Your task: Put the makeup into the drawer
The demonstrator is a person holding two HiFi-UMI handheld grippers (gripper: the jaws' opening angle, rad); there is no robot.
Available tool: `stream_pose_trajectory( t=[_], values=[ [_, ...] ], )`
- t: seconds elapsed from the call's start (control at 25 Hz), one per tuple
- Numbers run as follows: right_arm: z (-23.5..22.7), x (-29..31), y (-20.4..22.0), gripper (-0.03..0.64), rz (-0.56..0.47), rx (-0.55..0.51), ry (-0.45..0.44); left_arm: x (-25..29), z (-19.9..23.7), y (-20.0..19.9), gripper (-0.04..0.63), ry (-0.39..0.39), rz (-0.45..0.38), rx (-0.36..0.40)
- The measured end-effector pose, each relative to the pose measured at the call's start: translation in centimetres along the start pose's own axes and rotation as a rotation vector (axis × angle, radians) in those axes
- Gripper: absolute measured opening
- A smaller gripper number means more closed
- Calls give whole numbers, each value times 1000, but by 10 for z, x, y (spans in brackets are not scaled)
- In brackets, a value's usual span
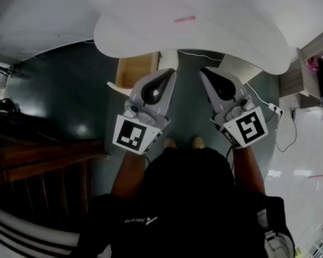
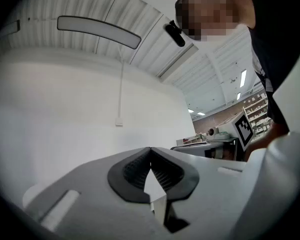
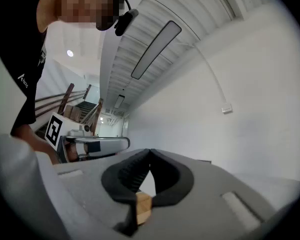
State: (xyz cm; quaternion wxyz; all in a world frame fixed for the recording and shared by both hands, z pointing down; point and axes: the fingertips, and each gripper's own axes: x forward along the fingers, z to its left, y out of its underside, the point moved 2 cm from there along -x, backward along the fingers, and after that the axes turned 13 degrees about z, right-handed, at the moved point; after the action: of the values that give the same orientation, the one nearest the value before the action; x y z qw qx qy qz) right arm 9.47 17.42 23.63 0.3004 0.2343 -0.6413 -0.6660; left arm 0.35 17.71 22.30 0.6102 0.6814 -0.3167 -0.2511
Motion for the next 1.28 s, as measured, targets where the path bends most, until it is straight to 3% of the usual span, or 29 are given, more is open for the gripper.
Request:
stream_pose_trajectory(
  t=[0.8,1.28],
  values=[
    [-56,-29,15,3,6,31,-91,48,-23,-3,11,-94,43,48],
    [-93,23,16,3,11,9,-59,94,33,11,11,-53,31,53]
  ],
)
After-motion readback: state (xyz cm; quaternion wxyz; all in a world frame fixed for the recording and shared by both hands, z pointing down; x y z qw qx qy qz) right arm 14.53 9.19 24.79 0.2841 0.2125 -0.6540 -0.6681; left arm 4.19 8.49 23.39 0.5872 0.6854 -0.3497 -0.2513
